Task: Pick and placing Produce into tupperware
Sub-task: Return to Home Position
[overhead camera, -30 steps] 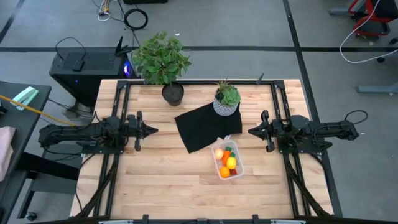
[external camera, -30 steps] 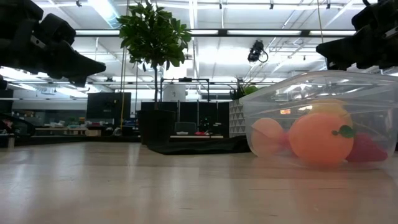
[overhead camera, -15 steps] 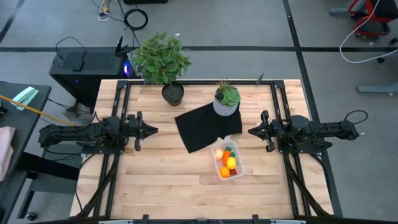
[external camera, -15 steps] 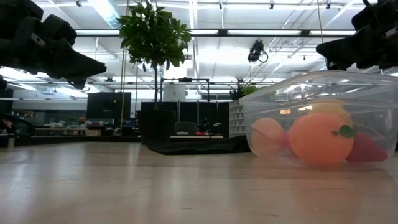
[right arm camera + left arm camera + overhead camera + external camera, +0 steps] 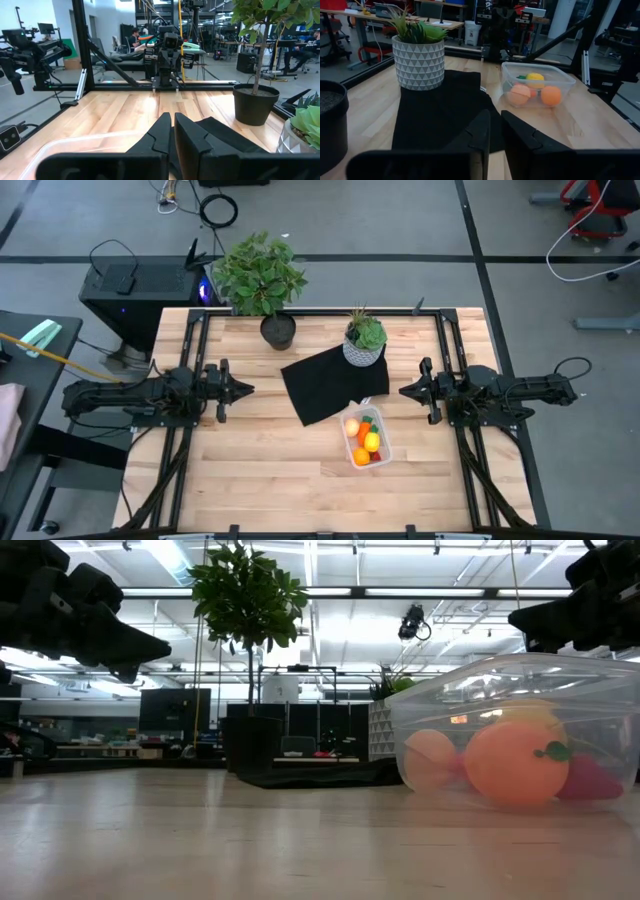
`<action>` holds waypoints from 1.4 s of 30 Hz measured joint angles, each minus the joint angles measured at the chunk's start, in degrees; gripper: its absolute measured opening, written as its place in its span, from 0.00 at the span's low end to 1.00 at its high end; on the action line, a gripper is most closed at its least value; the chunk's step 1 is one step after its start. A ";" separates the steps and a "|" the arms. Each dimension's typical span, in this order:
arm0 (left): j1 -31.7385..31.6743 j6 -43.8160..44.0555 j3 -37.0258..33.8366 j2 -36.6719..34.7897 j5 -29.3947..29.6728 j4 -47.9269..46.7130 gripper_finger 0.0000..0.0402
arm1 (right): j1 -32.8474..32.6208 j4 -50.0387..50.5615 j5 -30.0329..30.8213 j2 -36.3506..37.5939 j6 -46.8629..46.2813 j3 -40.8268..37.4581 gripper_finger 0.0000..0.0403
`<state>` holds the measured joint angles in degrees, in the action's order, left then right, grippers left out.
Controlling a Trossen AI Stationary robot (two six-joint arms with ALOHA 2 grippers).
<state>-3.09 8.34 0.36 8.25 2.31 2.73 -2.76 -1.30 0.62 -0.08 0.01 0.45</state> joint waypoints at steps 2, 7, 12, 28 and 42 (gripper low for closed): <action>0.02 0.00 0.00 0.00 0.00 0.01 0.14 | 0.01 0.00 0.00 0.00 0.02 0.00 0.07; 0.00 -0.03 0.00 0.00 0.00 0.01 0.13 | 0.00 0.01 0.00 0.00 0.00 0.00 0.07; 0.01 -0.02 0.00 0.00 0.00 0.00 0.12 | 0.00 0.02 0.00 0.00 0.00 0.00 0.07; 0.00 -0.03 0.00 0.00 0.00 0.01 0.13 | 0.01 0.02 0.00 0.00 0.00 0.00 0.07; 0.01 -0.02 0.00 0.00 0.00 -0.01 0.14 | 0.01 0.00 -0.01 0.00 0.00 0.01 0.07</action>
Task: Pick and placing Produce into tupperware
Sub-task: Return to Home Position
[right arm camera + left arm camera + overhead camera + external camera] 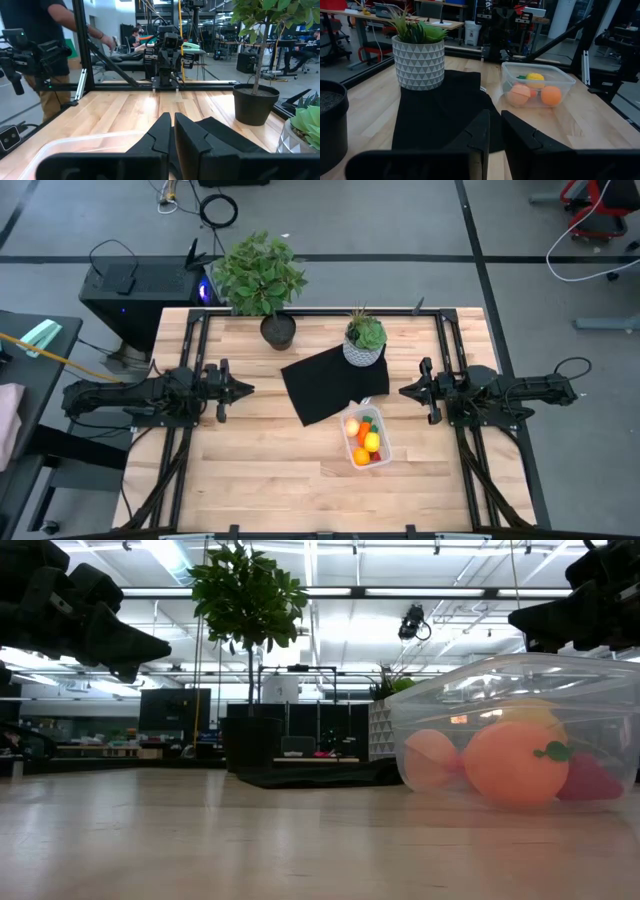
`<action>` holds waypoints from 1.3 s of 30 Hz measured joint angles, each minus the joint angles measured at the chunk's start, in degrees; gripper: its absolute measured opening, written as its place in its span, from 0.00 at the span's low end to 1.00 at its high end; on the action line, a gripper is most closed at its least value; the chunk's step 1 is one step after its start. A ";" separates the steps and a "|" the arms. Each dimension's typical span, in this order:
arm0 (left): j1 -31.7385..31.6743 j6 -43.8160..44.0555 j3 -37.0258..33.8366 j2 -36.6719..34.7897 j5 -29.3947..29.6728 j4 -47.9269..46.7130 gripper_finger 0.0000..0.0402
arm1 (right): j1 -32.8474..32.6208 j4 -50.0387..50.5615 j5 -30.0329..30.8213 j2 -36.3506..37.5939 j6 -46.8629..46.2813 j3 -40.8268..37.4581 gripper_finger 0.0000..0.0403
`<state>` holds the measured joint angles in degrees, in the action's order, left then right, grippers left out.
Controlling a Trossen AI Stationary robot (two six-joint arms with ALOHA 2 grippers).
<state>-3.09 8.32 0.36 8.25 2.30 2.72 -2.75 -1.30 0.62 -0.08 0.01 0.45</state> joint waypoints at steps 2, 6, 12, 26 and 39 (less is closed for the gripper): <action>-0.01 0.02 0.00 0.00 0.00 0.00 0.14 | 0.01 0.02 0.00 0.00 0.00 0.01 0.07; 0.01 0.02 0.00 0.00 0.00 0.00 0.13 | -0.02 0.02 0.01 0.00 0.00 -0.01 0.07; -0.01 -0.01 0.00 0.00 -0.02 0.00 0.13 | 0.01 0.01 0.00 0.00 0.00 0.02 0.07; -0.01 -0.01 0.00 0.00 0.00 -0.02 0.13 | 0.01 0.02 0.01 0.00 0.00 0.02 0.07; 0.00 0.01 0.00 0.00 -0.02 -0.02 0.14 | 0.00 0.02 -0.01 0.00 0.00 0.02 0.07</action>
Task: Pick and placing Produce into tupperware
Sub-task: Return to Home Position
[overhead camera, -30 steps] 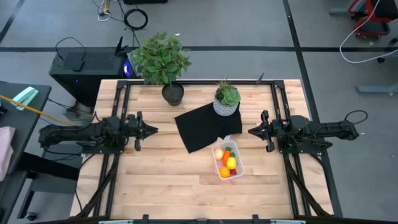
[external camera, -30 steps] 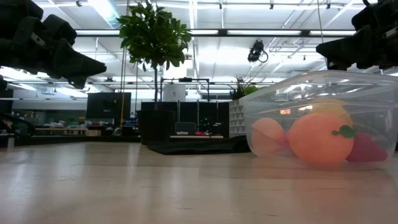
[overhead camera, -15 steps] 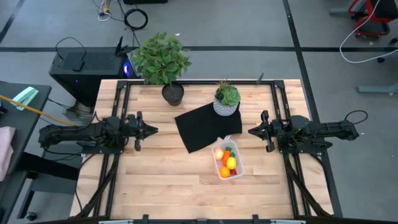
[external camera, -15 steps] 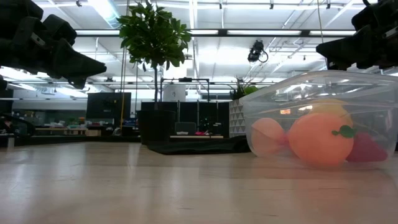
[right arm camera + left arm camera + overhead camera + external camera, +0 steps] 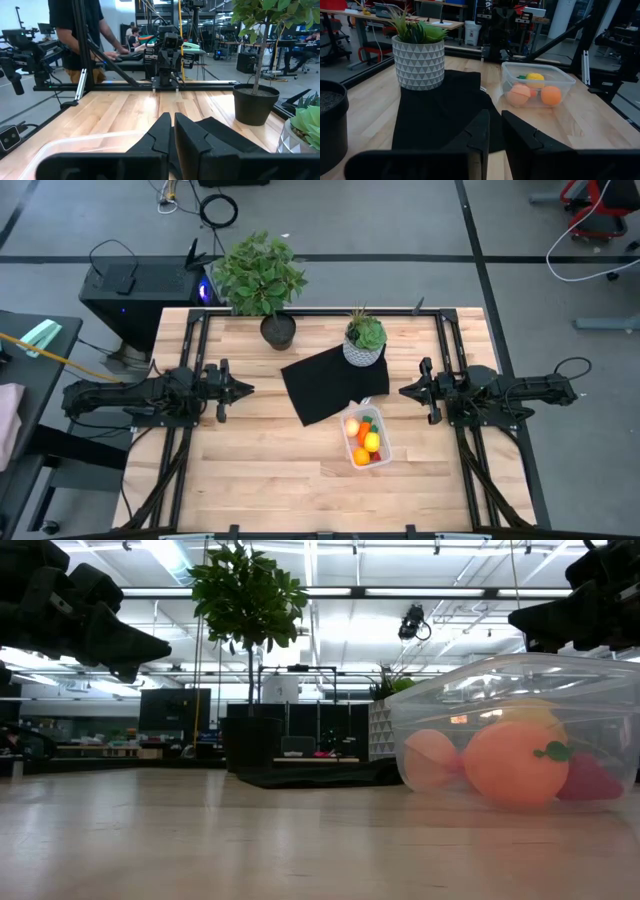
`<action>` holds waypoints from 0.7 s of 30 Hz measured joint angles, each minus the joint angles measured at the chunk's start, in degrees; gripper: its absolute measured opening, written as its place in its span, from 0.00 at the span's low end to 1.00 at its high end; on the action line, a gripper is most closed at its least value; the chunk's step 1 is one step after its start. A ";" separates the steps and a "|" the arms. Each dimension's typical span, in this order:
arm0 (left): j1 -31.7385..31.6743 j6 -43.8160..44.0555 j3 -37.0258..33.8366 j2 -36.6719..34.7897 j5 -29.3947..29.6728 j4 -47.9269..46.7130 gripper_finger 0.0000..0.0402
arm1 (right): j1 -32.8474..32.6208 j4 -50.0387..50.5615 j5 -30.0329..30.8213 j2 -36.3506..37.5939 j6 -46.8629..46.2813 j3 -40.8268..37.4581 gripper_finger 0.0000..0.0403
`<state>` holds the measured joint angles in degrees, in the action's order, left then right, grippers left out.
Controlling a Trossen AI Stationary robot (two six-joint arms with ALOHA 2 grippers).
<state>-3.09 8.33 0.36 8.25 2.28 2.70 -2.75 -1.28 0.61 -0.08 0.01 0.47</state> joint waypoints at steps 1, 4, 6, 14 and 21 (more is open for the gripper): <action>0.00 0.01 0.00 0.00 0.00 0.00 0.14 | -0.01 0.00 0.01 0.00 0.00 0.00 0.07; -0.01 0.01 0.00 0.00 0.00 0.00 0.13 | 0.01 0.00 0.01 0.00 0.00 0.00 0.07; -0.01 -0.02 0.00 0.00 0.01 0.01 0.13 | 0.01 -0.01 0.01 0.00 0.00 0.00 0.07; -0.01 0.00 0.00 0.00 0.02 0.01 0.15 | 0.01 0.00 0.00 0.00 0.00 0.00 0.07; 0.02 0.01 0.00 0.00 0.02 0.00 0.13 | 0.01 -0.01 0.00 0.02 0.00 0.00 0.07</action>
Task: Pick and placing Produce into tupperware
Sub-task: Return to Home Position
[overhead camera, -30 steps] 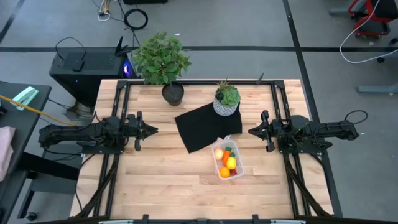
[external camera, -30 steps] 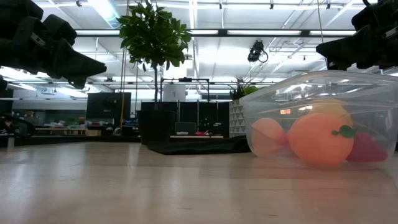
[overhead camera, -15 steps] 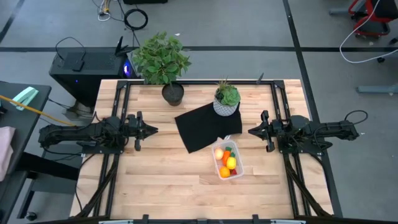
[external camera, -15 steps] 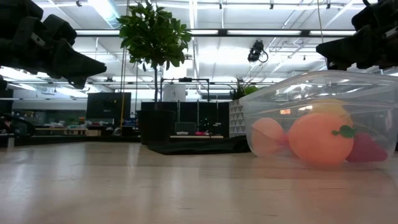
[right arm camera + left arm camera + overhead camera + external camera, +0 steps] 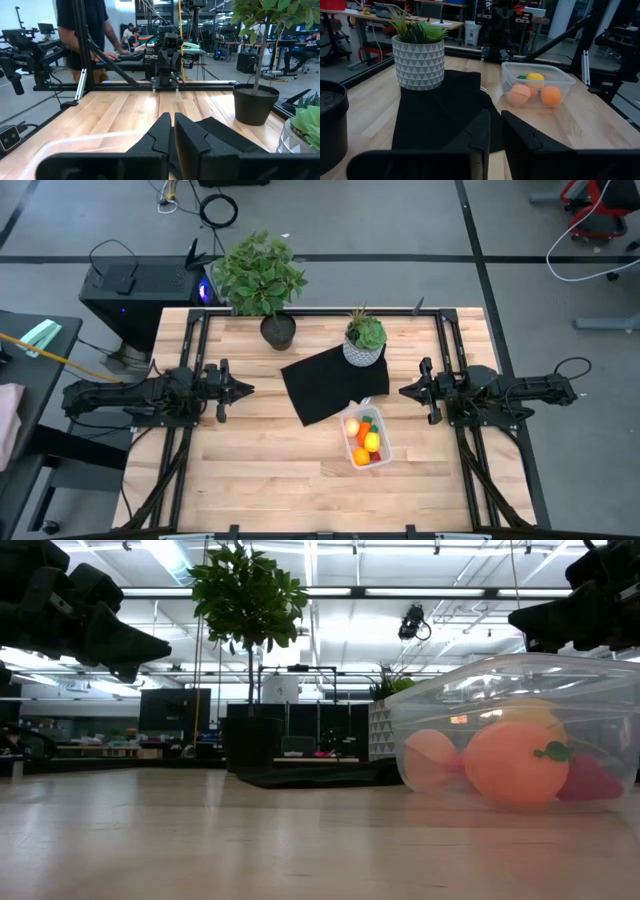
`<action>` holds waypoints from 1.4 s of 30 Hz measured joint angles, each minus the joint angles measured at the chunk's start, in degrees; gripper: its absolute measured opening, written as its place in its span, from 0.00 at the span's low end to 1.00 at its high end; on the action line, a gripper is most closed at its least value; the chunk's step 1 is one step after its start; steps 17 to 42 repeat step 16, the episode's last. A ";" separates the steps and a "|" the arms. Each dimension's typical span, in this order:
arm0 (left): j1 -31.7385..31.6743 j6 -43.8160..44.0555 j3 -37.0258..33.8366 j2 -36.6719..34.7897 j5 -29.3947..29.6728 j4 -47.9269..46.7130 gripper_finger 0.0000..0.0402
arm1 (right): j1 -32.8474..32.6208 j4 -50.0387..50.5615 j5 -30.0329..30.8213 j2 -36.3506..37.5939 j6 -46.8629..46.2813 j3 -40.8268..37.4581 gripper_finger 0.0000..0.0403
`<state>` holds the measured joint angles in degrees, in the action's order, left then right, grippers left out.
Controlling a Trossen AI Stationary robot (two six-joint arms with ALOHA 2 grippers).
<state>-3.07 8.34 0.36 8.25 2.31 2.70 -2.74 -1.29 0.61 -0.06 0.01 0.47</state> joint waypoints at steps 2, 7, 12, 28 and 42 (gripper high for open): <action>-0.01 -0.02 0.00 0.00 -0.02 0.00 0.13 | 0.00 0.00 0.01 -0.01 0.00 0.00 0.07; -0.01 -0.02 0.00 0.00 -0.01 0.00 0.14 | 0.00 -0.01 -0.01 -0.02 0.00 0.00 0.07; 0.00 -0.02 0.00 0.00 -0.02 0.00 0.15 | -0.01 0.01 0.00 -0.02 0.00 0.00 0.07; -0.01 -0.02 0.00 0.00 -0.01 0.00 0.15 | -0.01 -0.01 0.00 -0.01 0.00 0.00 0.07; -0.01 -0.02 0.00 0.00 -0.01 0.00 0.15 | -0.01 -0.01 0.00 -0.01 0.00 0.00 0.07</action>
